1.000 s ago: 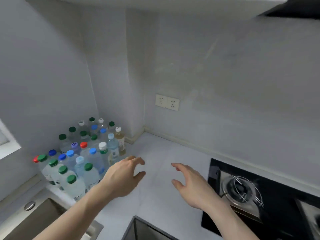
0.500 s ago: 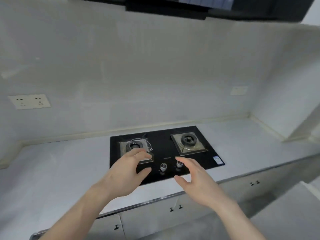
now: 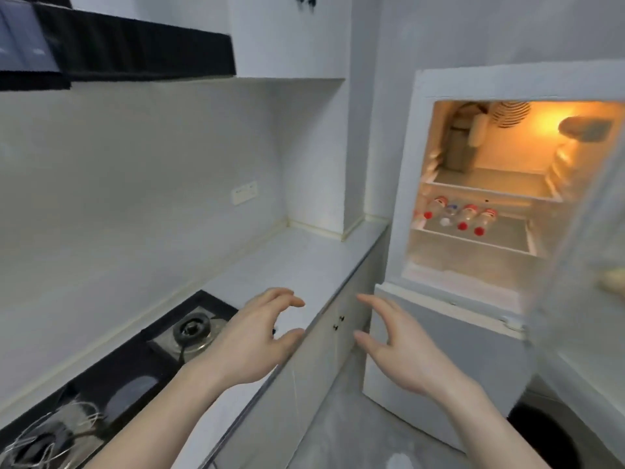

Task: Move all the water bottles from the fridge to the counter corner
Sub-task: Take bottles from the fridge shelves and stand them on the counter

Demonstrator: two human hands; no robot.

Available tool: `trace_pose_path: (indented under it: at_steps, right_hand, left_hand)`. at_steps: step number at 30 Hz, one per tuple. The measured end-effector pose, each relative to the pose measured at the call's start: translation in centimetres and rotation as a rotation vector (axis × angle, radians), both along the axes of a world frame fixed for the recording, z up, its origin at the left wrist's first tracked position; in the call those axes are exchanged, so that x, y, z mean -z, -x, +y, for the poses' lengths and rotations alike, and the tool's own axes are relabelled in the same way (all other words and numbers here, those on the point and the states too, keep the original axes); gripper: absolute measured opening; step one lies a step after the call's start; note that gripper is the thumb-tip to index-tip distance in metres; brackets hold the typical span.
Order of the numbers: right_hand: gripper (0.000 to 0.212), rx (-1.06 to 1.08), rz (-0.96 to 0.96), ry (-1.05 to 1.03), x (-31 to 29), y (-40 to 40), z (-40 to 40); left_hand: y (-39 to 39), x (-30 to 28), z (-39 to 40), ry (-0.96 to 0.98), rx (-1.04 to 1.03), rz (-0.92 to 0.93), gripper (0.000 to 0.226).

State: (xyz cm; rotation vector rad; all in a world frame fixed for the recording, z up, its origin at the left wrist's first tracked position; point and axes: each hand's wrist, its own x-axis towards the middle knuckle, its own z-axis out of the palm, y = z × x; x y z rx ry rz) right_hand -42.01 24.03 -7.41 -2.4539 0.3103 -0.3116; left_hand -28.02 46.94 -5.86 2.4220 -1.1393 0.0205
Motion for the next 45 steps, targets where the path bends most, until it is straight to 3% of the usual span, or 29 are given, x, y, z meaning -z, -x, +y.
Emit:
trace_pose_path:
  at_steps: [11, 24, 33, 45]
  right_hand:
    - [0.058, 0.371, -0.045, 0.010, -1.4, 0.0, -14.6]
    - [0.053, 0.598, -0.031, -0.017, -0.7, -4.6, -25.0]
    - [0.055, 0.671, 0.020, -0.008, 0.1, -7.0, -31.9]
    - [0.061, 0.642, 0.094, -0.082, 3.5, -14.8, -48.1]
  left_hand:
    - [-7.0, -1.0, -20.8, 0.025, 0.375, -0.005, 0.046]
    - [-15.4, 0.3, -36.8, 0.003, 0.594, 0.027, 0.045]
    - [-17.3, 1.6, -45.5, -0.046, 0.656, 0.044, 0.046]
    - [-22.4, 4.2, -61.7, -0.193, 0.549, 0.098, 0.052]
